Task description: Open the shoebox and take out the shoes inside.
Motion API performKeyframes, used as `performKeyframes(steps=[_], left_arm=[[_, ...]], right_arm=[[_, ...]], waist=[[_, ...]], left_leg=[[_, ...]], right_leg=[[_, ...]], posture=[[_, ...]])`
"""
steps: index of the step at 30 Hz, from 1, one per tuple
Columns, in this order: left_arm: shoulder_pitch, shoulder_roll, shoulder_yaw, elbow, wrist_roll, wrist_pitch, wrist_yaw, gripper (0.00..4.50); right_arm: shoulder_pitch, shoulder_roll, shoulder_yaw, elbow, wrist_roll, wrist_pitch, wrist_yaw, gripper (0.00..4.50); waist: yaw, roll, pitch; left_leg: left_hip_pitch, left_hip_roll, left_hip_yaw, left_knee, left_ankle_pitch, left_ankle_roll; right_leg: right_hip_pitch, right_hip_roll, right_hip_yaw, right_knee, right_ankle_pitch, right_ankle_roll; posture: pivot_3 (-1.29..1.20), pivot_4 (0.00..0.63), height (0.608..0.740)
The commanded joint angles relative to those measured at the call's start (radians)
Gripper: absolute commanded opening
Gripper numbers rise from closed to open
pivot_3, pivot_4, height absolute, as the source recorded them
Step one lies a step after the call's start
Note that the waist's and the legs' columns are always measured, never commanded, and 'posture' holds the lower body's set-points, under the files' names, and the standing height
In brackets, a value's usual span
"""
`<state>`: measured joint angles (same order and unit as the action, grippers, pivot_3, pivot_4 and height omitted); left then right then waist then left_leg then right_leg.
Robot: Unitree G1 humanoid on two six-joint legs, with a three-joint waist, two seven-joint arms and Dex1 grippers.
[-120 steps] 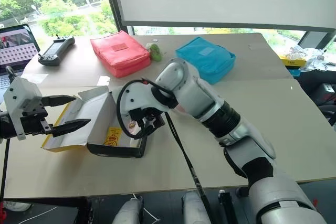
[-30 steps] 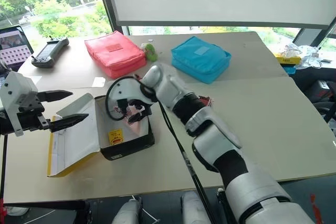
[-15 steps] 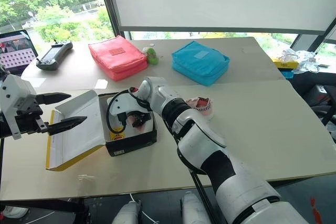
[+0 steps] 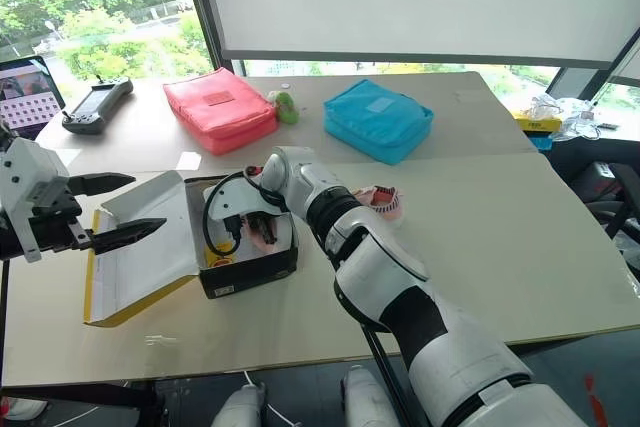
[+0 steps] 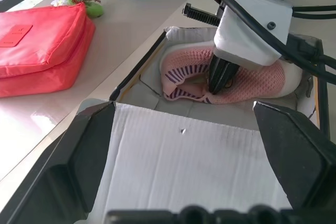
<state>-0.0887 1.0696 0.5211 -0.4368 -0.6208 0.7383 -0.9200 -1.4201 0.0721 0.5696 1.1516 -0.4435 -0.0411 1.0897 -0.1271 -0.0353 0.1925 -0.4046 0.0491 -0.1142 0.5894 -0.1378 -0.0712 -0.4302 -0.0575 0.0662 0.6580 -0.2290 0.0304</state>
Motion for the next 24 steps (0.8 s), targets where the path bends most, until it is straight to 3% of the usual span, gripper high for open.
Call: performKeyframes(steps=[1, 3, 8, 13, 16, 24], left_arm=[[-0.024, 0.019, 0.004, 0.001, 0.014, -0.022, 0.004, 4.5], [-0.031, 0.018, -0.001, 0.005, 0.017, -0.024, 0.002, 4.5], [-0.06, 0.015, -0.028, 0.025, 0.027, -0.035, -0.001, 4.5], [-0.085, 0.016, -0.053, 0.046, 0.036, -0.047, -0.009, 4.5], [-0.1, 0.018, -0.068, 0.057, 0.04, -0.053, -0.015, 4.5], [-0.114, 0.02, -0.083, 0.072, 0.048, -0.062, -0.025, 4.5]], right_arm=[[-0.003, -0.041, -0.085, -0.158, 0.09, 0.056, 0.08, 0.06], [-0.004, -0.064, -0.145, -0.264, 0.156, 0.153, 0.142, 0.06], [-0.006, -0.136, -0.243, -0.478, 0.259, 0.378, 0.202, 0.06], [0.024, -0.22, -0.243, -0.622, 0.291, 0.456, 0.225, 0.06], [0.055, -0.307, -0.196, -0.67, 0.259, 0.344, 0.249, 0.81], [0.149, -0.448, -0.108, -0.932, 0.288, 0.256, 0.397, 3.59]], waist=[[0.002, -0.001, 0.0], [0.004, -0.002, -0.001], [0.01, -0.001, 0.0], [0.011, -0.001, 0.0], [0.014, -0.001, 0.0], [0.019, 0.001, 0.002]], left_leg=[[-0.003, 0.0, 0.0, 0.0, 0.0, 0.0], [-0.01, 0.0, 0.0, 0.001, 0.005, 0.008], [-0.013, 0.0, 0.0, -0.002, 0.004, 0.007], [-0.015, 0.0, 0.0, -0.001, 0.003, 0.005], [-0.015, 0.0, 0.0, -0.001, 0.003, 0.005], [-0.016, 0.0, 0.001, -0.001, 0.003, 0.005]], right_leg=[[-0.003, 0.0, 0.0, 0.001, 0.0, 0.0], [-0.009, 0.0, 0.0, 0.002, 0.0, 0.001], [-0.011, 0.0, 0.0, 0.001, 0.002, 0.009], [-0.012, 0.0, 0.0, -0.001, 0.001, 0.01], [-0.012, 0.0, 0.0, -0.001, 0.001, 0.01], [-0.013, 0.0, 0.0, -0.001, 0.001, 0.01]], posture=[[0.0, 0.15, 0.737], [0.0, 0.15, 0.737], [0.0, 0.15, 0.737], [0.0, 0.15, 0.737], [0.0, 0.15, 0.737], [0.0, 0.15, 0.737]])
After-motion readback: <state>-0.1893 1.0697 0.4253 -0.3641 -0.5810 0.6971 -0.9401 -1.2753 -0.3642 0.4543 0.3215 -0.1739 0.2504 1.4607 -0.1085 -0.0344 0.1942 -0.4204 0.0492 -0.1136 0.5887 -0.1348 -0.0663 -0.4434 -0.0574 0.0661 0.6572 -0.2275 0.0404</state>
